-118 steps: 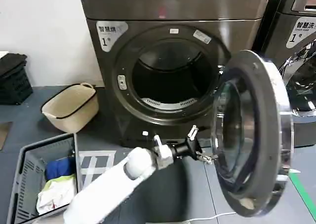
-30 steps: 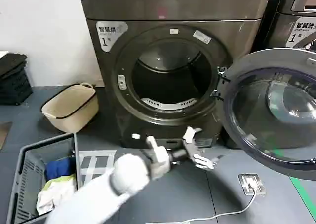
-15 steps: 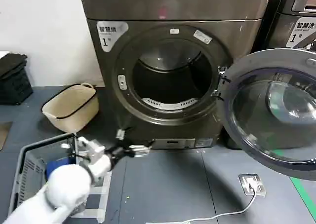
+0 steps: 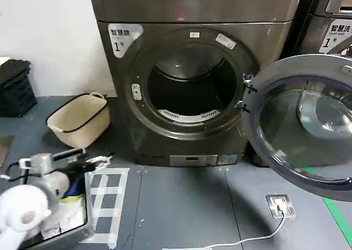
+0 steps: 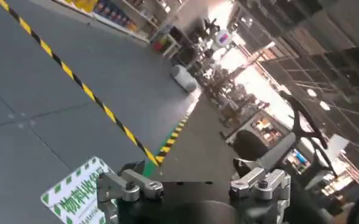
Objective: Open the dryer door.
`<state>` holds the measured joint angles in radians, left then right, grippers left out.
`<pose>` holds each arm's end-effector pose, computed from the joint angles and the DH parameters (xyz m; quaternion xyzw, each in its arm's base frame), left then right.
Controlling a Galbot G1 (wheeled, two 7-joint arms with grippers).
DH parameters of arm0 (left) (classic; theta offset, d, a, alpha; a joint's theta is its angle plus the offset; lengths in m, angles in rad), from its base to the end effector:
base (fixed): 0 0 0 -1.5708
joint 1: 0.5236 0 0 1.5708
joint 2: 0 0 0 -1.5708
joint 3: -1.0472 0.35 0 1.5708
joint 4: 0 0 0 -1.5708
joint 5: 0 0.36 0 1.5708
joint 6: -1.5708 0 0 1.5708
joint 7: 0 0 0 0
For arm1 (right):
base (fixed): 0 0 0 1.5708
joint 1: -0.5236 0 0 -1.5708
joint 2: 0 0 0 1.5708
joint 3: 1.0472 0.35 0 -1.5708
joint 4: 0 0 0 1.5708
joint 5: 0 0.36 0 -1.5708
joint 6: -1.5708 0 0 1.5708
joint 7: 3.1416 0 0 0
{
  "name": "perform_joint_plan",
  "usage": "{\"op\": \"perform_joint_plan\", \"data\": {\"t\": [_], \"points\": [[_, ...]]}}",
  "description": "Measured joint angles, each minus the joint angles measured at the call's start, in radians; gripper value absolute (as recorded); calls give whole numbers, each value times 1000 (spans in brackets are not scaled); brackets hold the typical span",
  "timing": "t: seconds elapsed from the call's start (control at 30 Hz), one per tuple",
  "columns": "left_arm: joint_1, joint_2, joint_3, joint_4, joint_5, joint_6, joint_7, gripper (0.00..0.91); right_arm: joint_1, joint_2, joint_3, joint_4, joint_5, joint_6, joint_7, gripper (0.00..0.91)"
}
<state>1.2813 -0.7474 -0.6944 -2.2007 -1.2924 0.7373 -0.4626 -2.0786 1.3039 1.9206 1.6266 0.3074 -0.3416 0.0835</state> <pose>0.2655 0.1348 -0.1224 -0.0513 -0.9613 0.0735 0.2604 -0.1610 -0.4285 -0.1688 -0.6033 -0.6961 0.2222 0.3197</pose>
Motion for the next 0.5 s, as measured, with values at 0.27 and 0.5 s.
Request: {"op": "perform_joint_plan", "data": {"t": [0.27, 0.5], "points": [[87, 33, -83, 65, -186, -1, -131, 907, 7, -4, -17, 12, 0, -2, -2, 907], [129, 47, -124, 126, -322, -1, -190, 907, 13, 0, -31, 23, 1, -2, -3, 907]]}}
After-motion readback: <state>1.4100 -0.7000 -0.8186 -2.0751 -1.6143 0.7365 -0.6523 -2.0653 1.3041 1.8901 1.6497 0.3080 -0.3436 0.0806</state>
